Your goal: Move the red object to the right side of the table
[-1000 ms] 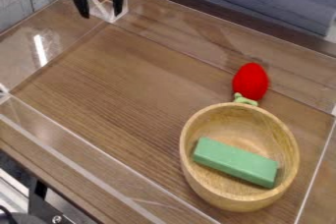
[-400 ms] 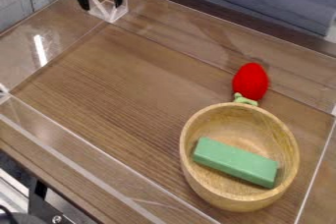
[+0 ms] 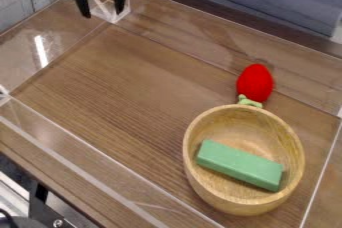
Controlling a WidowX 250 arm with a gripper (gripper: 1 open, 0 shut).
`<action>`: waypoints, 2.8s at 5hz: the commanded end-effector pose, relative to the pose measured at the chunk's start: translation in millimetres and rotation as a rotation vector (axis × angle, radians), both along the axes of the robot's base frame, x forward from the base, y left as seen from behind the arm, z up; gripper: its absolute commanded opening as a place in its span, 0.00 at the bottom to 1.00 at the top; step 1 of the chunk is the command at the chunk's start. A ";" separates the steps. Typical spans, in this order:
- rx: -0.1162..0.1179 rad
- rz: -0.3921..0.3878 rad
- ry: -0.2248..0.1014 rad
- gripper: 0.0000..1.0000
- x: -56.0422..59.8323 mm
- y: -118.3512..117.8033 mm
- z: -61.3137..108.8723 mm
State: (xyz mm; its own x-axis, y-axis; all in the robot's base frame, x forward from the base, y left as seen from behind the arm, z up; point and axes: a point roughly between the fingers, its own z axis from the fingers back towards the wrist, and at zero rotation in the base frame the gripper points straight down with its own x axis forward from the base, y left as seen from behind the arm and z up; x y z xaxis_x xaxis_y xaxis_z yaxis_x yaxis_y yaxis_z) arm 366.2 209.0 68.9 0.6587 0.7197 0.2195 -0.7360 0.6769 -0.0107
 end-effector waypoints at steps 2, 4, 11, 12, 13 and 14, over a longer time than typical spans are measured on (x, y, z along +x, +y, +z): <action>0.045 -0.074 -0.106 1.00 6.4 1.8 30.5; 0.035 -0.048 -0.117 1.00 3.6 5.8 14.0; 0.002 -0.341 -0.117 0.00 6.5 -206.8 22.7; -0.012 -0.397 -0.108 0.00 7.0 -250.3 19.0; -0.025 -0.449 -0.097 0.00 11.2 -289.5 10.9; -0.042 -0.475 -0.082 0.00 10.3 -314.1 -1.0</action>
State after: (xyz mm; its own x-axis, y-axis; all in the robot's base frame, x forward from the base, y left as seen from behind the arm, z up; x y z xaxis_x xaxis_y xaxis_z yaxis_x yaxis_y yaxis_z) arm 366.9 -101.7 45.1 0.9135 0.3518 0.2045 -0.3490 0.9357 -0.0504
